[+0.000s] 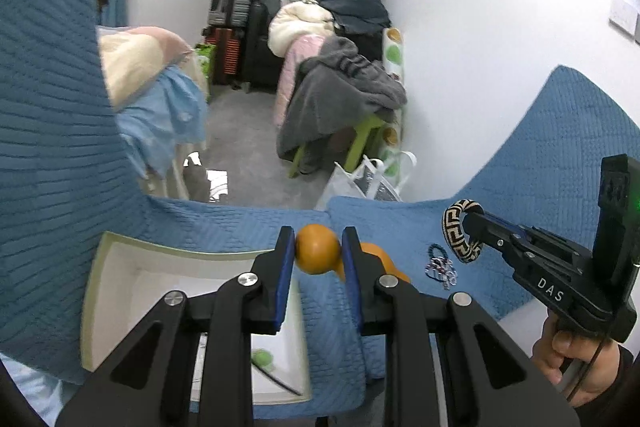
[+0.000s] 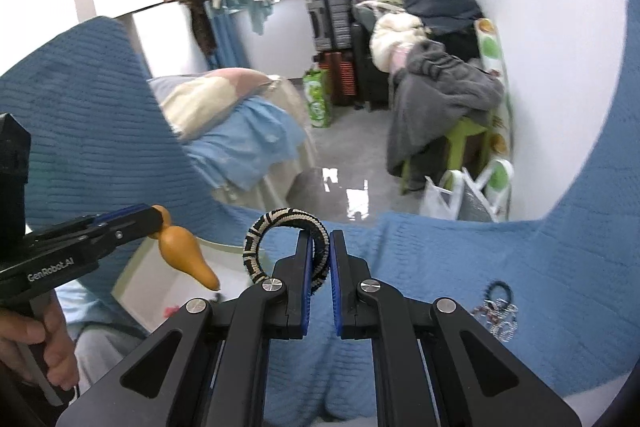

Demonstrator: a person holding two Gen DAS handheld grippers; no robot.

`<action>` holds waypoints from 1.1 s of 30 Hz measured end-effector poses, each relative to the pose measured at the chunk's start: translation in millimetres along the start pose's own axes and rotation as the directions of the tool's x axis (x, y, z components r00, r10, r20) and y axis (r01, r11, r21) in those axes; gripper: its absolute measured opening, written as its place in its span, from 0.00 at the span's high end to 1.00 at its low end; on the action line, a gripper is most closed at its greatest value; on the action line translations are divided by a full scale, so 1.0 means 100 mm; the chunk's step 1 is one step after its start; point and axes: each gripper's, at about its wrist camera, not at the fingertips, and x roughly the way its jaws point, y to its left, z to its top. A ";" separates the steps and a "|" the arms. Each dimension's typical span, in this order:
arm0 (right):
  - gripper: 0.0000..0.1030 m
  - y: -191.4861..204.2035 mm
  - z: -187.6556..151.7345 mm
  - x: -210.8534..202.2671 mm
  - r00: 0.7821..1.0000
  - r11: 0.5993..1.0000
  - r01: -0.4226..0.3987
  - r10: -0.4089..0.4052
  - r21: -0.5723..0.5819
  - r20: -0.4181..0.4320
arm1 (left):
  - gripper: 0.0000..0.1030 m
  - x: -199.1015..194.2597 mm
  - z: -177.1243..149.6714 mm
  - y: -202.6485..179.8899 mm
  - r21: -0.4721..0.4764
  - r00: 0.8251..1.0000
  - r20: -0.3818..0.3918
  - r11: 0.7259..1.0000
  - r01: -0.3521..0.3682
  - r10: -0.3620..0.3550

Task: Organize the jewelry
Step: 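Carry the gourd pendant and patterned bangle into the box and open both tools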

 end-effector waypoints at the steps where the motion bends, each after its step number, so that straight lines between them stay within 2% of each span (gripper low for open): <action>1: 0.94 0.09 0.01 0.04 1.000 1.000 -0.013 0.013 -0.007 -0.002 | 0.76 -0.02 0.00 0.05 -0.004 1.000 0.001 1.000 -0.006 0.006; 9: 0.94 0.69 -0.04 0.34 0.995 0.994 -0.084 0.081 -0.066 -0.056 | 0.76 -0.18 -0.11 0.61 -0.048 0.998 -0.012 0.997 -0.058 0.057; 17: 0.94 1.18 -0.32 0.74 0.979 0.985 -0.120 0.096 -0.127 -0.178 | 0.76 -0.07 -0.37 1.02 -0.121 0.995 -0.070 0.990 -0.074 0.066; 21: 0.94 1.30 -0.49 0.92 0.967 0.981 -0.125 0.087 -0.148 -0.240 | 0.76 0.04 -0.51 1.21 -0.145 0.991 -0.113 0.986 -0.082 0.066; 27: 0.94 1.44 -0.69 1.13 0.947 0.976 -0.131 0.072 -0.175 -0.312 | 0.76 0.28 -0.74 1.38 -0.142 0.975 -0.213 0.985 -0.102 0.070; 33: 0.94 1.52 -0.83 1.29 0.930 0.968 -0.134 0.050 -0.210 -0.365 | 0.76 0.39 -0.84 1.44 -0.161 0.968 -0.242 0.981 -0.112 0.071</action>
